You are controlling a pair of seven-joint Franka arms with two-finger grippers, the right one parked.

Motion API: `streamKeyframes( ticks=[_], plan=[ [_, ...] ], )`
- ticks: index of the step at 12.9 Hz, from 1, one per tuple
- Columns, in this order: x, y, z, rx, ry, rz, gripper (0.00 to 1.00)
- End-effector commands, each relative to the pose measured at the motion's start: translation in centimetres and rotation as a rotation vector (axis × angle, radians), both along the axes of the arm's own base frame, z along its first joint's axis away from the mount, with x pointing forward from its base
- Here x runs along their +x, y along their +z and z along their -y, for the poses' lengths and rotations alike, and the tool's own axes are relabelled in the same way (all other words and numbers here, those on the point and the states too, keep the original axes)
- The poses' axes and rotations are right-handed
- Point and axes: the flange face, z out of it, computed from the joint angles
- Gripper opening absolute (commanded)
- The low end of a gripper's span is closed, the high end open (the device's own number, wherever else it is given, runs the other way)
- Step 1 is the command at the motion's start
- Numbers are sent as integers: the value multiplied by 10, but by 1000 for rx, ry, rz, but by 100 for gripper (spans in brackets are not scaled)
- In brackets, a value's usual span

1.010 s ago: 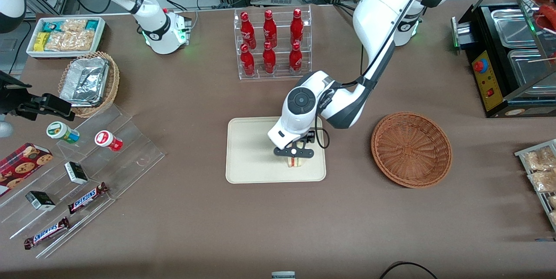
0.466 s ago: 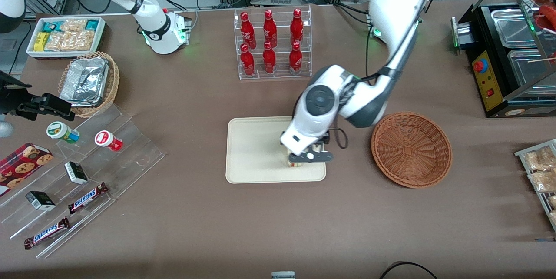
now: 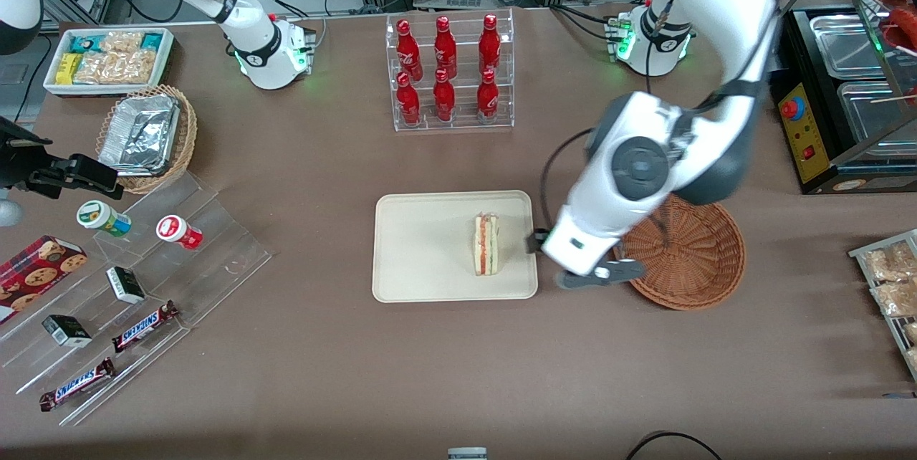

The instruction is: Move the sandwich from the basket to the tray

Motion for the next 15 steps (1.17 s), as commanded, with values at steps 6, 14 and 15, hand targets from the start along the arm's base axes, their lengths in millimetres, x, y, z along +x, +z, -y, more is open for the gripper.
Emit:
streamKeyframes(
  ticks=[6, 14, 15],
  plan=[
    [-11, 90, -177, 20, -92, -105, 100],
    [-60, 143, -255, 31, -96, -92, 100],
    [-66, 154, -268, 30, -101, -84, 100]
  ],
)
